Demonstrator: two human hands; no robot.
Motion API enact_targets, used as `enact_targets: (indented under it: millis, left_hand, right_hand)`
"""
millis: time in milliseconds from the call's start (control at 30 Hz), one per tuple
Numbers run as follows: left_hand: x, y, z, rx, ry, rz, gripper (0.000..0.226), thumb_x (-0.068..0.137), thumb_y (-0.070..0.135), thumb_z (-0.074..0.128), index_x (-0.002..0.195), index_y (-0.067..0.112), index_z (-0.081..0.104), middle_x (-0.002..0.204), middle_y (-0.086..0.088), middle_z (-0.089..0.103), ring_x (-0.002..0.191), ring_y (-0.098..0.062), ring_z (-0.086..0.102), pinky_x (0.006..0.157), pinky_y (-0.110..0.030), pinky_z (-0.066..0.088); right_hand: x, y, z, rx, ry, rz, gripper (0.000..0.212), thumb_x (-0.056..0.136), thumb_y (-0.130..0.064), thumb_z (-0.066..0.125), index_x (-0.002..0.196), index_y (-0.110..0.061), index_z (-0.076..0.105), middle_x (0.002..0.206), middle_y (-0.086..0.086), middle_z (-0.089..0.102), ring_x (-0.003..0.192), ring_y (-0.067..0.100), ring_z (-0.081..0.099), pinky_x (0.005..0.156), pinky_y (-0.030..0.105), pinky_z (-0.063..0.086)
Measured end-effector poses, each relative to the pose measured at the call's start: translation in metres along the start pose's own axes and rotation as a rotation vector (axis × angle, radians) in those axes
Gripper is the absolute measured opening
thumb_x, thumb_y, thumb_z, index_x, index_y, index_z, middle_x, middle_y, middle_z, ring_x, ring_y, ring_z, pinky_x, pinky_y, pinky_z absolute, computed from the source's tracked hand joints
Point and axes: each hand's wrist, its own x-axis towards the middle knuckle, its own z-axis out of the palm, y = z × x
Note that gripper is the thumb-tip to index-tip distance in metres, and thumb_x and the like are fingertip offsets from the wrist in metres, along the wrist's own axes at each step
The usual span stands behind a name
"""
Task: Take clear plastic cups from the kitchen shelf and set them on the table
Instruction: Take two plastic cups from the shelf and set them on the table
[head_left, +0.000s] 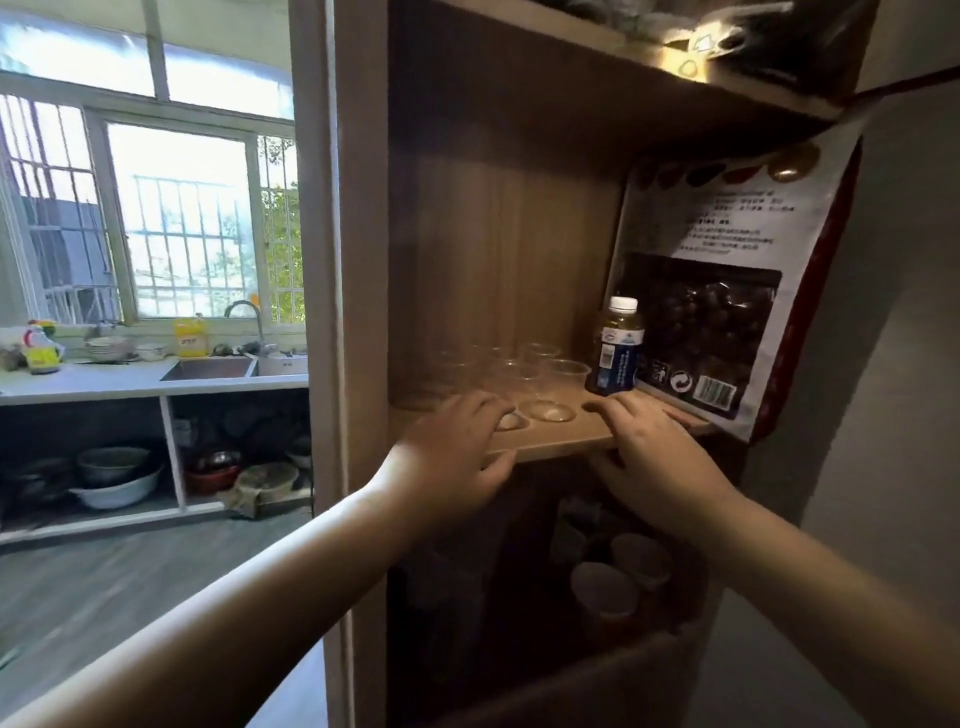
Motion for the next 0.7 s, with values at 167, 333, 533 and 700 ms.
enact_targets:
  millis: [167,333,533,700]
  left_hand:
    - [0.033,-0.016,0.029,-0.074,0.002,0.008,0.052,0.086,0.027,0.054,0.135,0.017,0.04,0.137,-0.003,0.043,0.124,-0.019,0.036,0.1,-0.029,0.029]
    - [0.054,-0.025,0.047,-0.012,0.028,0.004,0.054,0.088,0.035,0.048,0.138,0.025,0.031,0.143,0.003,0.037,0.127,-0.011,0.028,0.094,-0.027,0.024]
    - [0.076,-0.023,0.06,0.116,0.047,-0.064,0.054,0.087,0.035,0.05,0.136,0.022,0.034,0.142,0.0,0.04,0.129,-0.016,0.031,0.098,-0.037,0.034]
    - [0.092,-0.021,0.074,0.126,0.089,-0.129,0.04,0.087,0.033,0.05,0.124,0.019,0.047,0.126,0.0,0.051,0.118,-0.016,0.039,0.089,-0.031,0.036]
  right_hand:
    - [0.029,0.011,0.013,-0.008,0.011,0.014,0.046,0.086,-0.03,0.057,0.129,-0.017,0.043,0.128,0.002,0.049,0.111,0.019,0.046,0.086,0.032,0.043]
    - [0.048,0.027,0.031,0.014,0.026,-0.02,0.053,0.086,-0.03,0.057,0.134,-0.016,0.037,0.137,0.002,0.042,0.122,0.017,0.038,0.093,0.032,0.041]
    - [0.073,0.052,0.05,0.02,0.038,-0.068,0.054,0.088,-0.024,0.057,0.136,-0.016,0.034,0.14,0.005,0.04,0.126,0.02,0.034,0.098,0.036,0.037]
    - [0.089,0.075,0.062,0.099,-0.004,-0.144,0.047,0.088,-0.02,0.055,0.133,-0.018,0.04,0.133,0.003,0.047,0.119,0.018,0.038,0.092,0.031,0.038]
